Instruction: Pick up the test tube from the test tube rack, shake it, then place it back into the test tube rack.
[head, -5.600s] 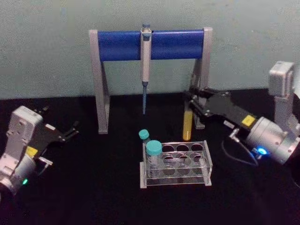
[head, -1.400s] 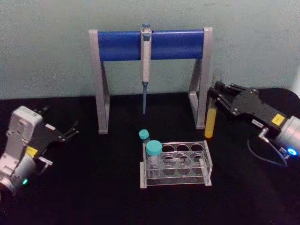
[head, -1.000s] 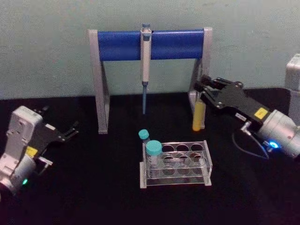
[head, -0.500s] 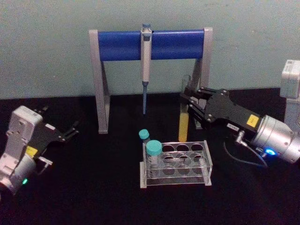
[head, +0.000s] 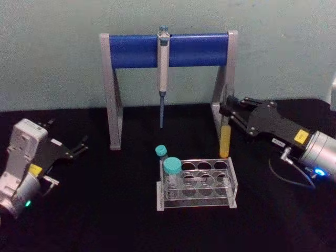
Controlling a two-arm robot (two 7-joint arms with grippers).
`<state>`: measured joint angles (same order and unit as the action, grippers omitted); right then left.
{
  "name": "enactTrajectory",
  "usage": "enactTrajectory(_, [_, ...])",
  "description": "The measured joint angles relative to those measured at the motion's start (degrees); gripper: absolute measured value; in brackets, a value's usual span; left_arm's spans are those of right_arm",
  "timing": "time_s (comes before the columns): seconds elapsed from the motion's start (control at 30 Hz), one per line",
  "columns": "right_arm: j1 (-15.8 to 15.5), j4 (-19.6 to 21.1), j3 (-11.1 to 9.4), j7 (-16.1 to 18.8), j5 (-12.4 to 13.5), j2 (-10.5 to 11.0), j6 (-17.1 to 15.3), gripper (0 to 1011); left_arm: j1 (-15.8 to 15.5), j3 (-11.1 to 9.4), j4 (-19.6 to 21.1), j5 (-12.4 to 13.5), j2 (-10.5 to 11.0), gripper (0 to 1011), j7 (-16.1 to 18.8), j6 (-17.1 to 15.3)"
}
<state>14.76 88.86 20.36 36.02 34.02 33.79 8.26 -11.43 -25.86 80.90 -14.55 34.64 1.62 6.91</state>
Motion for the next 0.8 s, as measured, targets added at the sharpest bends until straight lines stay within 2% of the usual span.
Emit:
enactTrajectory(0.13, [0.3,-0.1,-0.3,-2.1,-1.4,-0.6,-0.1,230,0.0,0.0,0.0,0.0,0.0,1001,0.0,0.0])
enactTrajectory(0.23, [1.2,-0.7,-0.4,-4.3,-3.2,-2.0,-0.6,230,0.0,0.0,0.0,0.0,0.0,1001,0.0,0.0])
enactTrajectory(0.43, [2.6,-2.1,-0.5,-4.7,-3.8,-4.3,-1.0,232,0.0,0.0,0.0,0.0,0.0,1001,0.0,0.0])
enactTrajectory(0.53, [3.0,-2.7,-0.4,-3.9,-3.2,-5.0,-1.0,230,0.0,0.0,0.0,0.0,0.0,1001,0.0,0.0])
enactTrajectory(0.63, [3.6,-3.7,-0.3,-1.4,-0.8,-6.0,-1.0,230,0.0,0.0,0.0,0.0,0.0,1001,0.0,0.0])
enactTrajectory(0.8, [3.9,-4.3,0.2,1.5,1.9,-6.5,-0.8,232,0.0,0.0,0.0,0.0,0.0,1001,0.0,0.0])
